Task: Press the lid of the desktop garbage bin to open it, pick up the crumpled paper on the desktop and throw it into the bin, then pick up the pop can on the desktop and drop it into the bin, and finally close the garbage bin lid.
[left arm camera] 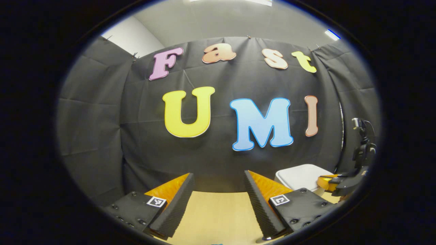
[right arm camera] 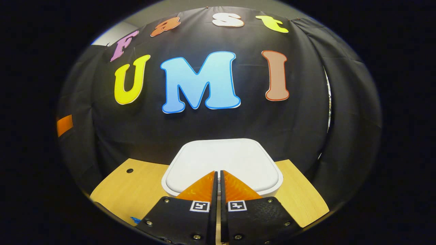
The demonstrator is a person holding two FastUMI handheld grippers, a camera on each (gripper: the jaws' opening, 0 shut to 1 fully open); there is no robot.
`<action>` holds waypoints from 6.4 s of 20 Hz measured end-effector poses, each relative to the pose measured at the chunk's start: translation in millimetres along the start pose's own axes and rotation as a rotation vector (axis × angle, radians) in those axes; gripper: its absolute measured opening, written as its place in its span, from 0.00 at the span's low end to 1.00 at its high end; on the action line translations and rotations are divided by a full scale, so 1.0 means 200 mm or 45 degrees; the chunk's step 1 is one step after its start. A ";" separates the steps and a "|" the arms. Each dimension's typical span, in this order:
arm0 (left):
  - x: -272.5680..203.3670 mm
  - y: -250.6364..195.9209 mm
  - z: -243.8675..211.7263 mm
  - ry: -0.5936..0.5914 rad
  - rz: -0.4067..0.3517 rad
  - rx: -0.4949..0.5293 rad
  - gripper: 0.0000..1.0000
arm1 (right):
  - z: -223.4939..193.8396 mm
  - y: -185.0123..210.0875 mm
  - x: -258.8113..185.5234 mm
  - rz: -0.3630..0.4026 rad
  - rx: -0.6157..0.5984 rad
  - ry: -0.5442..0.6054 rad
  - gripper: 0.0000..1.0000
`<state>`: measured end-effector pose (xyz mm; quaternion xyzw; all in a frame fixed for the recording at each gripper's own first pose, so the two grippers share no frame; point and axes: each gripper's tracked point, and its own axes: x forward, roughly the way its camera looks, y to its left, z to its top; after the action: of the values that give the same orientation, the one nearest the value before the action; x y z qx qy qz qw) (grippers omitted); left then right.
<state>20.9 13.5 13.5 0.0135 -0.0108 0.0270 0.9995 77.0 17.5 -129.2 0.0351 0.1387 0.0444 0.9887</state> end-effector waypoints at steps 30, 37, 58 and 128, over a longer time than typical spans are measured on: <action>-0.06 0.09 -0.02 -0.023 0.036 -0.025 0.95 | 0.26 -0.08 -0.22 -0.036 0.102 -0.237 0.09; -0.11 0.11 -0.03 -0.032 0.035 -0.003 0.95 | 0.17 0.03 -0.28 0.016 0.036 -0.193 0.20; -0.25 0.15 -0.84 0.214 -0.046 -0.008 0.96 | 0.08 0.28 -0.50 0.140 0.028 -0.135 0.70; 0.45 -0.89 -0.70 0.139 -0.543 -0.005 0.54 | -0.10 -0.27 -0.75 -0.262 0.048 -0.041 0.70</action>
<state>123.0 -156.2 -129.2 0.0120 0.0465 -0.1843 0.9817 -67.2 -50.1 -112.0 0.0401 0.1264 -0.0607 0.9893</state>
